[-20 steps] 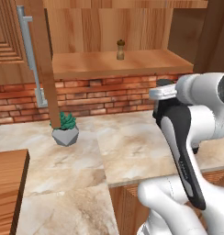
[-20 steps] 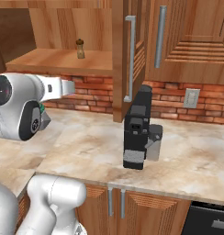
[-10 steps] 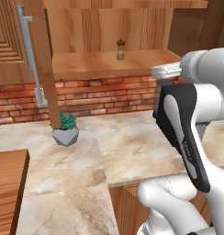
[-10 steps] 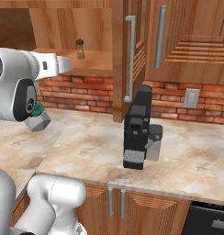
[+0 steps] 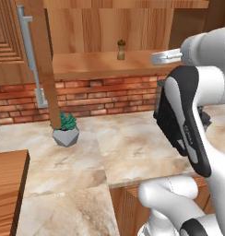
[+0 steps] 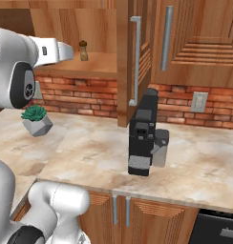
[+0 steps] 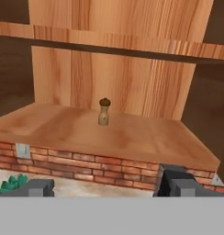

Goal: Retrieve the shaker from the cabinet and place it next the steak on a plate on the dining table.

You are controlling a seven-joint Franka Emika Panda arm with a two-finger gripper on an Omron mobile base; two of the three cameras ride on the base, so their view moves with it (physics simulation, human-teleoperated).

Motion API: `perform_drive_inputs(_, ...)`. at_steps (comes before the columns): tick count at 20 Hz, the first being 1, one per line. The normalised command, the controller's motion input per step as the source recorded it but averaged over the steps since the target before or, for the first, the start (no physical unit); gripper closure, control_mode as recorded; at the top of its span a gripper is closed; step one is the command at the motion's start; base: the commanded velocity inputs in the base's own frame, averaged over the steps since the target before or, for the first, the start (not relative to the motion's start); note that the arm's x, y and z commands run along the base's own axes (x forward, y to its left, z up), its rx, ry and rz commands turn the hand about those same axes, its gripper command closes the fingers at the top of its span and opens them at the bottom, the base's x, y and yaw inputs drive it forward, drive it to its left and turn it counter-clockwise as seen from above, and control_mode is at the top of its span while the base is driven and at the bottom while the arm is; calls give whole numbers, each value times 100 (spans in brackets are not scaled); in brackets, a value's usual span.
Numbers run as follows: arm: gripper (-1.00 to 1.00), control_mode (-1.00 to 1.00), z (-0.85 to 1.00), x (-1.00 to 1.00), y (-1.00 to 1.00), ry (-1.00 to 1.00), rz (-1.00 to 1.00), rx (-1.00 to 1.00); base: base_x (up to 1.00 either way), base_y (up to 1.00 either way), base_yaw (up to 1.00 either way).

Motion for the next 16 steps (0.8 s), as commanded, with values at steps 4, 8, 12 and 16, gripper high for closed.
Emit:
perform_drive_inputs(4, -100, -100, 4, 24, 13, 2, 0, 0, 0, 0, 0)
perform_drive_inputs(8, -100, -100, 0, 34, 25, 0, 0, 0, 0, 0, 0)
perform_drive_inputs(12, -100, -100, 0, 43, 21, 0, 0, 0, 0, 0, 0)
perform_drive_inputs(16, -100, -100, -2, 42, 7, 1, 0, 0, 0, 0, 0)
